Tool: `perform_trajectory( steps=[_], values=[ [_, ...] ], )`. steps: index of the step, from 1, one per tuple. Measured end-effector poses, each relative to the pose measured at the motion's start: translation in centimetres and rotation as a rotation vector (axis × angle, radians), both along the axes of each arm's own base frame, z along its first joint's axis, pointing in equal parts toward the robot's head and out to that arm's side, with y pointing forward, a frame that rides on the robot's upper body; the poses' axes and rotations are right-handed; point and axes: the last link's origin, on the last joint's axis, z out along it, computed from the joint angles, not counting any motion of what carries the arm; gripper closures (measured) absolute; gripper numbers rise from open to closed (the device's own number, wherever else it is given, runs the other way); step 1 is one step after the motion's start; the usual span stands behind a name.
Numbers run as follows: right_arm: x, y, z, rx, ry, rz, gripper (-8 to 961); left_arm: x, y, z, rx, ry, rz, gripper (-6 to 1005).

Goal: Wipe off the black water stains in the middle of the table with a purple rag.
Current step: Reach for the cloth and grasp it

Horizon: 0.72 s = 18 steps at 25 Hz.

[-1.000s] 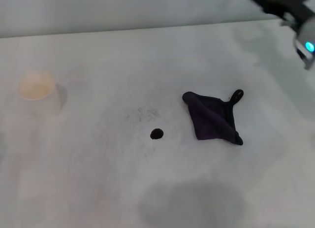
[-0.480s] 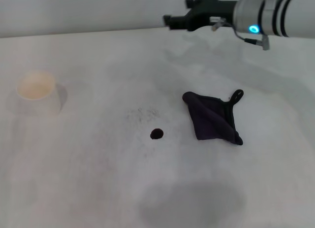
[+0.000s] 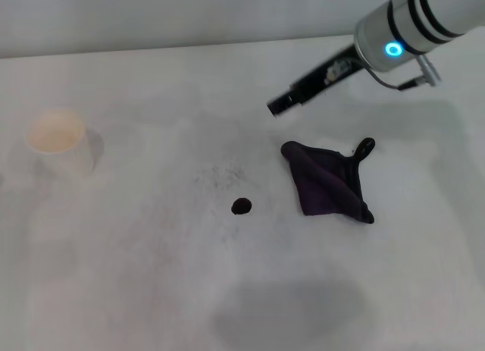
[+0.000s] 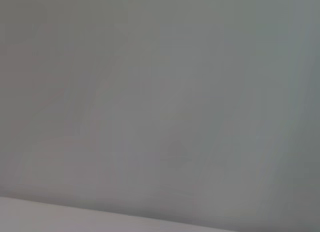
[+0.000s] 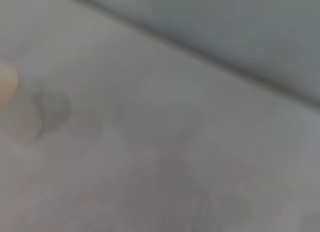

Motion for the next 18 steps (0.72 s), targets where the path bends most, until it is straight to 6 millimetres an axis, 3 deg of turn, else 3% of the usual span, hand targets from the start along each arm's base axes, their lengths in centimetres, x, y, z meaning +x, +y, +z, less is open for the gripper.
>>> perform_trajectory(
  steps=[4,12,18],
  values=[
    [-1.1,-1.5,0.1,-0.093,-0.007,-0.119,153,0.3,0.7,0.0,-0.006,0.005,-0.003,153],
    [-1.0,-3.2,-1.3,-0.164,-0.067,-0.231,208,0.4,1.2,0.1,-0.008,0.01,-0.006,152],
    [0.6,-3.0,-2.2,-0.151,-0.153,-0.246,208,0.4,1.1,0.2,-0.007,0.01,-0.006,152]
  ],
)
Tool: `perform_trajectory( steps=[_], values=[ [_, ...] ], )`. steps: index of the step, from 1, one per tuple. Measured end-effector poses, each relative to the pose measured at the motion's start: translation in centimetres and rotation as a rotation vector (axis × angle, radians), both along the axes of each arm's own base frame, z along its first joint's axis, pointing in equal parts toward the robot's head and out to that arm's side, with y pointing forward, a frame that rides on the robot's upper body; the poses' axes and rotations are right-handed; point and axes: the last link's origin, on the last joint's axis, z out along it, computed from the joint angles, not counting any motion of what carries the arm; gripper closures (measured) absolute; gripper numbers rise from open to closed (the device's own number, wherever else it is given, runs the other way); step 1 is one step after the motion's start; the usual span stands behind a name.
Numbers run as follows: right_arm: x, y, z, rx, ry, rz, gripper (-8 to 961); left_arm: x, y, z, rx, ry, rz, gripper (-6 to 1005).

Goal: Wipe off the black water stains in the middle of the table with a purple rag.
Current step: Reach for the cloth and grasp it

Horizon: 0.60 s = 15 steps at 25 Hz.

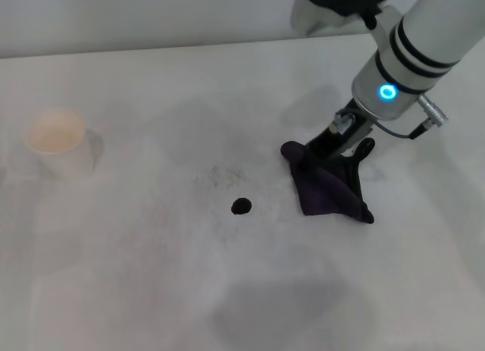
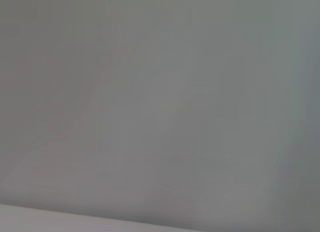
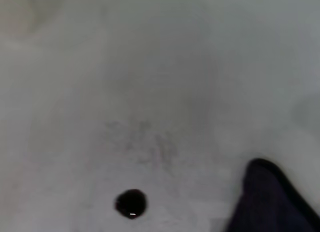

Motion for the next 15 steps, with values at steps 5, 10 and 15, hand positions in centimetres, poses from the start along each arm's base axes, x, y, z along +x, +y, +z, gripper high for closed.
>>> perform_trajectory(
  steps=[5,10,15],
  values=[
    [1.1,0.5,-0.3,0.019,-0.029,0.011,209,0.0,-0.1,-0.1,0.001,-0.003,0.003,152],
    [2.0,0.6,-0.6,0.018,-0.049,0.02,209,0.1,-0.2,-0.3,0.001,-0.005,0.002,152],
    [2.9,0.5,-1.1,0.004,-0.057,0.023,209,0.1,-0.1,-0.2,0.007,-0.008,0.003,152]
  ],
)
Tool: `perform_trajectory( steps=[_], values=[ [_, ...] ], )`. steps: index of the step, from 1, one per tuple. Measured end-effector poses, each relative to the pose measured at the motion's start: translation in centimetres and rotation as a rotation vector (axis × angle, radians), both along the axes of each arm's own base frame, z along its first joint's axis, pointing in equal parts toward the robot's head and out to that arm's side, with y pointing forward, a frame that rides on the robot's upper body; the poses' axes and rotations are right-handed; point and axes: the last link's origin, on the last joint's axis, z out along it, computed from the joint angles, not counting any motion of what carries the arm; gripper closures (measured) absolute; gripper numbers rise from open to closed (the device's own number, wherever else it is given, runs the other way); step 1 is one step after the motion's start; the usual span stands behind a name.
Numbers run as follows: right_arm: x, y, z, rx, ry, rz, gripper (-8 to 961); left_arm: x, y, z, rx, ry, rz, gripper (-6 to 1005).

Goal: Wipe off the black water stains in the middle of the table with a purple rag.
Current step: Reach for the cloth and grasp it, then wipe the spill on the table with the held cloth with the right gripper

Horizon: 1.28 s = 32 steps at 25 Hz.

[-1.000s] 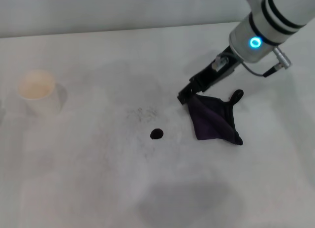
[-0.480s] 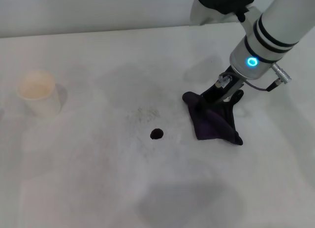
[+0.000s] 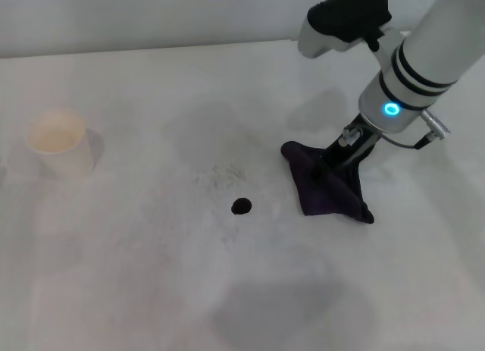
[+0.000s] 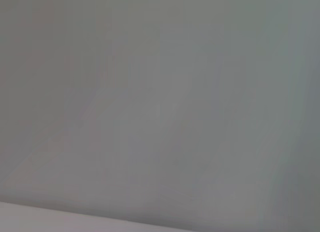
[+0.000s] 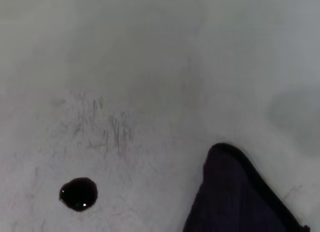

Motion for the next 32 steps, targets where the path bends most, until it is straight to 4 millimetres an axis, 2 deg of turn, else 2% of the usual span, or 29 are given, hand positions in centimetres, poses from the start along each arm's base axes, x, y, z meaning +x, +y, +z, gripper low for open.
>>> perform_trajectory(
  steps=[8,13,23,26,29,32],
  values=[
    [0.8,-0.2,-0.8,-0.009,-0.015,0.009,240,0.1,0.2,0.2,0.018,-0.011,-0.001,152],
    [1.2,-0.2,-1.0,-0.013,-0.022,-0.01,425,0.2,0.2,0.2,0.019,-0.014,-0.003,152],
    [1.0,0.0,-1.0,-0.026,-0.033,0.007,638,0.2,0.3,0.3,0.021,-0.015,-0.006,152],
    [-0.2,0.3,-0.9,-0.02,-0.008,0.042,718,0.2,0.2,0.3,0.021,-0.015,-0.006,152],
    [-2.3,0.4,-1.2,-0.031,0.064,0.1,807,0.2,0.3,0.4,0.026,-0.016,-0.006,152],
    [-4.4,0.3,-1.8,-0.068,0.156,0.154,820,0.2,0.4,0.6,0.04,-0.022,-0.001,152]
  ],
)
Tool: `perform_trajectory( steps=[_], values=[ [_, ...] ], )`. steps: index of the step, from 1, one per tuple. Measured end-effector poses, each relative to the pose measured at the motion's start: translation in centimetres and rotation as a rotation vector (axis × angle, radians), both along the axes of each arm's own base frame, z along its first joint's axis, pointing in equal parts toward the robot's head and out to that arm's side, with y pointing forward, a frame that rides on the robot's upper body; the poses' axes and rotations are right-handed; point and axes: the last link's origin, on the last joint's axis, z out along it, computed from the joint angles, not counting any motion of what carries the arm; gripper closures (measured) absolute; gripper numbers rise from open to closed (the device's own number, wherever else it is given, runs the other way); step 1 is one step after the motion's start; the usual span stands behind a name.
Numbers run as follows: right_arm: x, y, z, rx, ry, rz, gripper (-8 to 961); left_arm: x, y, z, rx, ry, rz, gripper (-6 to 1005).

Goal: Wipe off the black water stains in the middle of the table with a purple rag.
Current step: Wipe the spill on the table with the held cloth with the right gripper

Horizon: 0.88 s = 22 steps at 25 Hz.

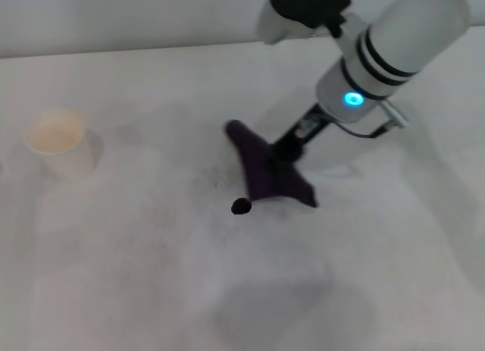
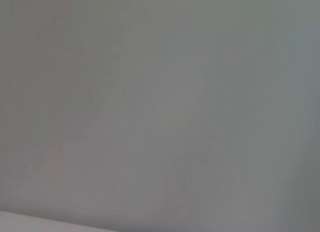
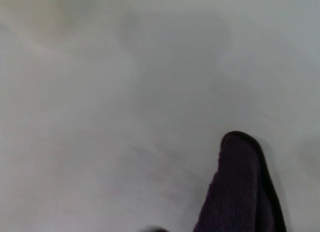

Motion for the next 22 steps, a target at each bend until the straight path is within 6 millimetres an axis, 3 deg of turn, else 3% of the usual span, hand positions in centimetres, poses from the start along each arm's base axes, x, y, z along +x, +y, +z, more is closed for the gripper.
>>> perform_trajectory(
  steps=[3,8,14,22],
  values=[
    [-1.7,-0.4,-1.0,-0.057,0.052,0.066,833,-0.1,0.0,0.2,0.011,-0.004,0.005,151],
    [-2.3,-1.2,-3.3,-0.104,0.048,0.123,835,0.0,0.2,0.3,0.018,-0.004,0.001,151],
    [-1.9,-1.6,-5.4,-0.078,0.035,0.183,838,0.0,0.3,0.5,0.027,-0.007,0.003,151],
    [0.1,-2.3,-6.3,-0.064,0.065,0.123,841,0.1,0.6,0.8,0.044,-0.014,0.003,151]
  ],
)
